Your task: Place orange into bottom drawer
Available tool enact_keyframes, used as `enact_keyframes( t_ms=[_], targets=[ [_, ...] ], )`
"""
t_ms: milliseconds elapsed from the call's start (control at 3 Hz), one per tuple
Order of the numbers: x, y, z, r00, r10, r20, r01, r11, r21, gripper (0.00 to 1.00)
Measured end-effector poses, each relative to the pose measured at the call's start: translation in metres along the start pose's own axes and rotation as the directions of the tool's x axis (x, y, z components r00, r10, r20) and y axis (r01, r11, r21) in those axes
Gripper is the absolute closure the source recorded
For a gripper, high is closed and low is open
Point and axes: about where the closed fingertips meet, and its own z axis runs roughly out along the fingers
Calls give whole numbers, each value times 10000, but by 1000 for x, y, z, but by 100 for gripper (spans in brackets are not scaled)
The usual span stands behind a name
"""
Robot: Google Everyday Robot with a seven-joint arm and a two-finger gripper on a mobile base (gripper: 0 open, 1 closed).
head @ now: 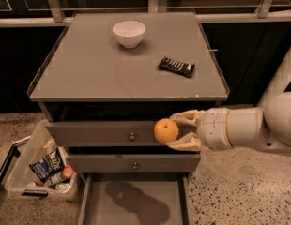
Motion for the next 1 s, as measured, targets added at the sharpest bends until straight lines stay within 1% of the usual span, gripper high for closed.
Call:
enact_keyframes(
  t_ms=[333,667,1000],
  targets=[
    [46,13,26,9987,429,-276,-429,9991,-15,100],
    [46,14,28,9987,434,-276,-436,9990,-41,100],
    [62,39,62,9969,755,-206,-767,9949,-656,100]
  ],
)
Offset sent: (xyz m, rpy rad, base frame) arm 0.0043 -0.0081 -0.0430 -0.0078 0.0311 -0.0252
